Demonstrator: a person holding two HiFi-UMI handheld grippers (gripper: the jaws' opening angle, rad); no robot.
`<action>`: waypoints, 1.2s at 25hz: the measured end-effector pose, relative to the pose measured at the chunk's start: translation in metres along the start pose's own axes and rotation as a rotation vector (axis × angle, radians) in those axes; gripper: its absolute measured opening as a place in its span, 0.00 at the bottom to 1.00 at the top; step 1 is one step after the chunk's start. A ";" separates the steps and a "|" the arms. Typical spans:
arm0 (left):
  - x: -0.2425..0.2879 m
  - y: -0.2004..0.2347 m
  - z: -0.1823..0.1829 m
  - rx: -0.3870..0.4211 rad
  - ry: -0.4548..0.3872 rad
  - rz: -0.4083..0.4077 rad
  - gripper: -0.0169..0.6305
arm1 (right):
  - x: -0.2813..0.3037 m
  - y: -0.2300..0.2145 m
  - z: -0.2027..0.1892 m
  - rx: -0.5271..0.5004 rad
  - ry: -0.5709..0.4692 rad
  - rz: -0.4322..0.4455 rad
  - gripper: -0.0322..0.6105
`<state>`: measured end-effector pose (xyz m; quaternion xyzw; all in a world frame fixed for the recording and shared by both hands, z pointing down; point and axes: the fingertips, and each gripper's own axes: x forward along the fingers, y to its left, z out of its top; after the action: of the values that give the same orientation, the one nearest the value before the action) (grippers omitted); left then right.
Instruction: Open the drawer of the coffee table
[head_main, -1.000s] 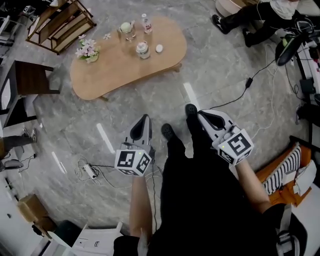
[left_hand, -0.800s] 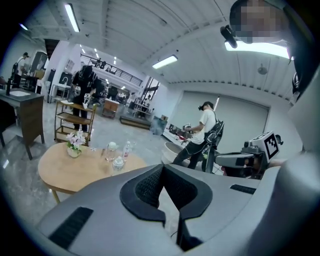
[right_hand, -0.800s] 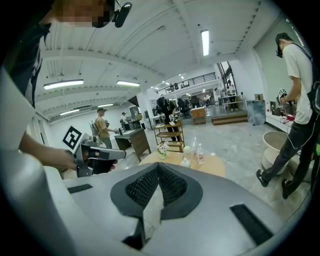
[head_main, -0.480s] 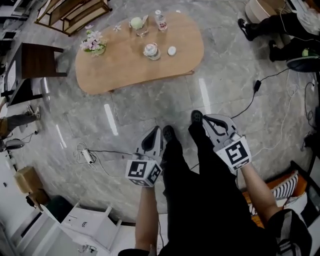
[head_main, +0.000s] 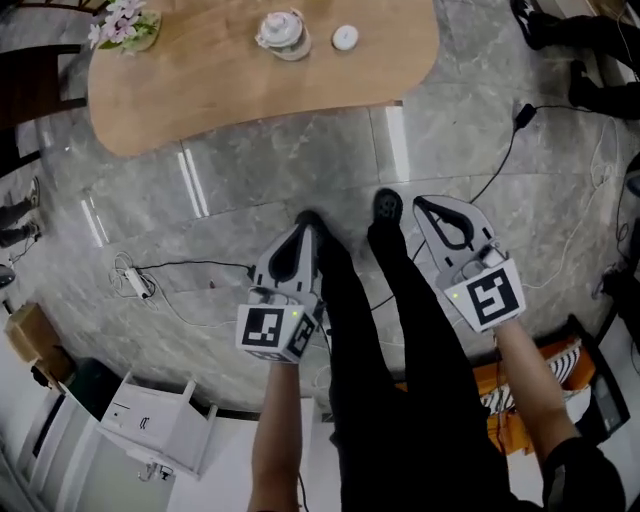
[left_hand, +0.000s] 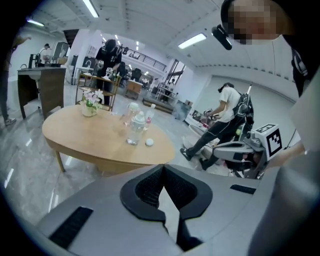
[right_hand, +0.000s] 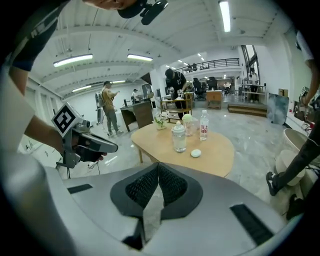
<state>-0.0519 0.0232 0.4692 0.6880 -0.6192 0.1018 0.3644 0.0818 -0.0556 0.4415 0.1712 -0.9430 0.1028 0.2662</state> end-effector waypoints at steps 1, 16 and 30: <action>0.014 0.014 -0.011 0.004 0.005 0.014 0.03 | 0.010 -0.005 -0.013 -0.001 0.016 -0.012 0.07; 0.137 0.200 -0.130 0.180 0.072 0.100 0.03 | 0.146 -0.041 -0.177 -0.189 0.291 -0.136 0.10; 0.189 0.313 -0.130 0.224 0.144 0.129 0.20 | 0.205 -0.129 -0.218 -0.211 0.422 -0.312 0.40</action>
<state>-0.2613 -0.0318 0.7916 0.6741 -0.6191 0.2426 0.3216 0.0685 -0.1665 0.7477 0.2605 -0.8344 -0.0047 0.4857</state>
